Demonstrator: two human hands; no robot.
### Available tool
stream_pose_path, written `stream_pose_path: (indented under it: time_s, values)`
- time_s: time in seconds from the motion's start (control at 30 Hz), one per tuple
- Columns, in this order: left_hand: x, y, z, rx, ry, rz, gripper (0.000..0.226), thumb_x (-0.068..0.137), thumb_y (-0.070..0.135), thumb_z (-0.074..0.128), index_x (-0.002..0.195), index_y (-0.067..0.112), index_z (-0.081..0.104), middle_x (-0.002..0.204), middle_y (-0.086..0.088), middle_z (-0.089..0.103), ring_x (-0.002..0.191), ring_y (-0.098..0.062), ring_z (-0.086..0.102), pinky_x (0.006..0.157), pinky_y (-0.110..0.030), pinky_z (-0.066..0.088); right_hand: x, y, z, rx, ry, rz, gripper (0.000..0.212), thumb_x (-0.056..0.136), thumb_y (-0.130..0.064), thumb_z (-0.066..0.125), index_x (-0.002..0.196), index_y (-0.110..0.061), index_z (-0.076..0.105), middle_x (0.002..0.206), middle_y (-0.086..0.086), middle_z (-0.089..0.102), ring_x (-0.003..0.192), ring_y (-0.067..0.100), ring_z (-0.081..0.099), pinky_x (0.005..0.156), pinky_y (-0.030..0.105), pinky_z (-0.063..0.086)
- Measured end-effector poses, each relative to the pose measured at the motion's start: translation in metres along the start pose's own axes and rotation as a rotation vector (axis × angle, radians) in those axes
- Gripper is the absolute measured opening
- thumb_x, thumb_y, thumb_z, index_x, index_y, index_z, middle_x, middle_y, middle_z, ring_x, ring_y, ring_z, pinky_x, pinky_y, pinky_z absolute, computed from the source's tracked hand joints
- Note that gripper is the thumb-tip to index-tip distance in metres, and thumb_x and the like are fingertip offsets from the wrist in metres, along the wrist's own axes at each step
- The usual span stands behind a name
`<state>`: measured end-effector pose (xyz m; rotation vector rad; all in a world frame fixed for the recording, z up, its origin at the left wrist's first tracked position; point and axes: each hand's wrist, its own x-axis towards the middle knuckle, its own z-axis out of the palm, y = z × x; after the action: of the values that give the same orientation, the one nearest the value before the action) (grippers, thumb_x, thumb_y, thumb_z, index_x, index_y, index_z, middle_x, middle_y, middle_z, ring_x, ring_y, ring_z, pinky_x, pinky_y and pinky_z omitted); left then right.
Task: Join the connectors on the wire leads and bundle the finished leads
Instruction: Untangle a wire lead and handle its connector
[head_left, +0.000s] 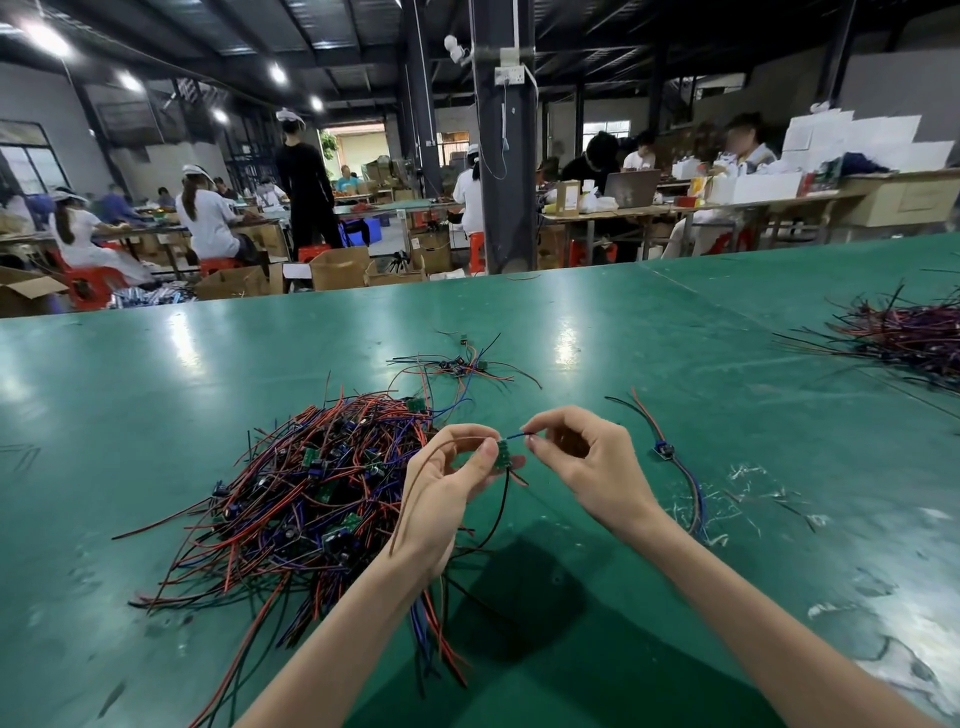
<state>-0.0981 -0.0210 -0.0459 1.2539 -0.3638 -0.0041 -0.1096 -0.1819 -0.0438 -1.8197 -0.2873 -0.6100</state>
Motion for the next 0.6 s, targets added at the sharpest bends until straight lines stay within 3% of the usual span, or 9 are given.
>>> stream_pose_path:
  time_s: [0.17,0.23,0.4,0.6]
  values:
    - [-0.0026,0.0012,0.0045,-0.046,-0.021,-0.048,0.003,0.086,0.004,0.062,0.089,0.003,0.063,0.08,-0.003,0.065,0.069,-0.026,0.068,0.077,-0.04,0.058,-0.0013,-0.0004,0.0015,0.101,-0.027,0.064,0.016,0.082,0.001,0.07,0.086,-0.014,0.068,0.076,-0.002,0.067,0.07,0.008,0.06,0.072,0.022,0.05]
    - [-0.0034,0.0014,0.0056,-0.044,-0.019,-0.071,0.003,0.084,0.004,0.064,0.088,0.004,0.064,0.082,-0.005,0.067,0.066,-0.024,0.066,0.073,-0.039,0.058,-0.0019,-0.0013,0.0022,0.195,-0.063,0.127,0.015,0.082,0.001,0.069,0.084,-0.011,0.062,0.079,0.002,0.067,0.075,0.012,0.062,0.076,0.028,0.052]
    - [-0.0049,0.002,0.0061,-0.02,0.006,-0.128,0.013,0.078,0.007,0.071,0.088,0.005,0.063,0.09,-0.012,0.066,0.069,-0.019,0.062,0.062,-0.031,0.056,-0.0028,-0.0013,0.003,0.289,-0.16,0.228,0.005,0.085,-0.003,0.066,0.081,0.0,0.066,0.075,0.006,0.066,0.072,0.012,0.058,0.073,0.024,0.049]
    - [-0.0052,0.0042,0.0082,0.004,0.012,-0.122,0.023,0.064,0.015,0.075,0.079,0.005,0.061,0.077,-0.007,0.063,0.065,-0.018,0.061,0.052,-0.026,0.054,-0.0015,-0.0043,0.005,0.458,-0.124,0.323,0.009,0.076,-0.002,0.071,0.081,-0.008,0.067,0.076,0.005,0.069,0.073,0.016,0.062,0.074,0.028,0.052]
